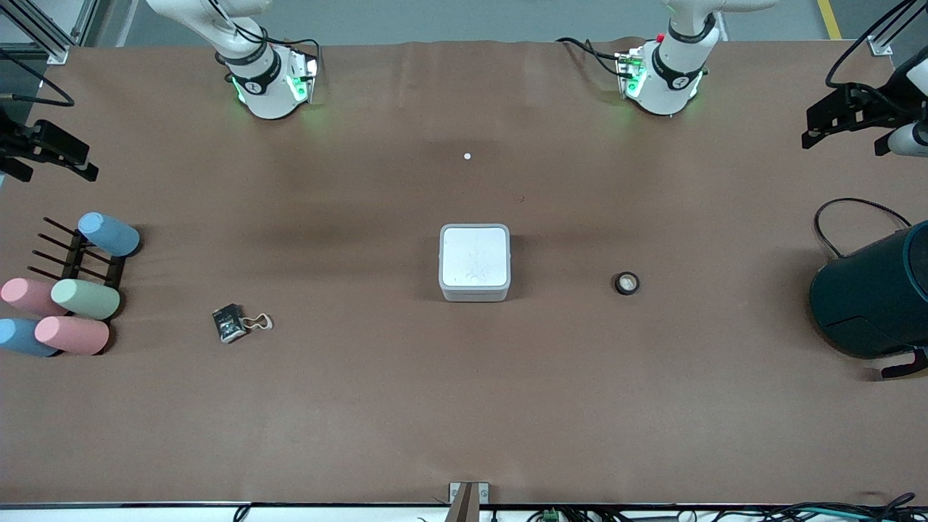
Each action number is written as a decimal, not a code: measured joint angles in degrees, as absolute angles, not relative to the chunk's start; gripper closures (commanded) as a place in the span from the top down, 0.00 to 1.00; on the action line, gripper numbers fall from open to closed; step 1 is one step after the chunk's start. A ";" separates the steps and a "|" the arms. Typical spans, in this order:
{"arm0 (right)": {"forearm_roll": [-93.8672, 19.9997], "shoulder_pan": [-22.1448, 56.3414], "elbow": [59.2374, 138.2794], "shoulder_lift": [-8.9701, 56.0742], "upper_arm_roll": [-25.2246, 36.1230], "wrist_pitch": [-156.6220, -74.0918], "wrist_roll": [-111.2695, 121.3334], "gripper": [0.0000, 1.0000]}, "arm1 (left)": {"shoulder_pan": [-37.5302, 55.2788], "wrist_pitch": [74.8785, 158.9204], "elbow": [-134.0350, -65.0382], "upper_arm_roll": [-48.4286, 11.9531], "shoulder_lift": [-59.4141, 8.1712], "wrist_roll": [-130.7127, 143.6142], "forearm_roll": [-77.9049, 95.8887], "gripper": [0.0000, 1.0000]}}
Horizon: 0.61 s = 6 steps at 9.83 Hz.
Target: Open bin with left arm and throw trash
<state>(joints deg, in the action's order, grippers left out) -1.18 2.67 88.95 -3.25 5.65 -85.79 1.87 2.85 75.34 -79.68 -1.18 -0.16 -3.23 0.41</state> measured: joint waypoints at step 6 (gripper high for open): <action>-1.18 2.75 89.10 -3.23 5.60 -85.70 1.88 1.00 | 6.43 78.18 -81.51 -3.12 -5.45 -1.34 0.81 0.78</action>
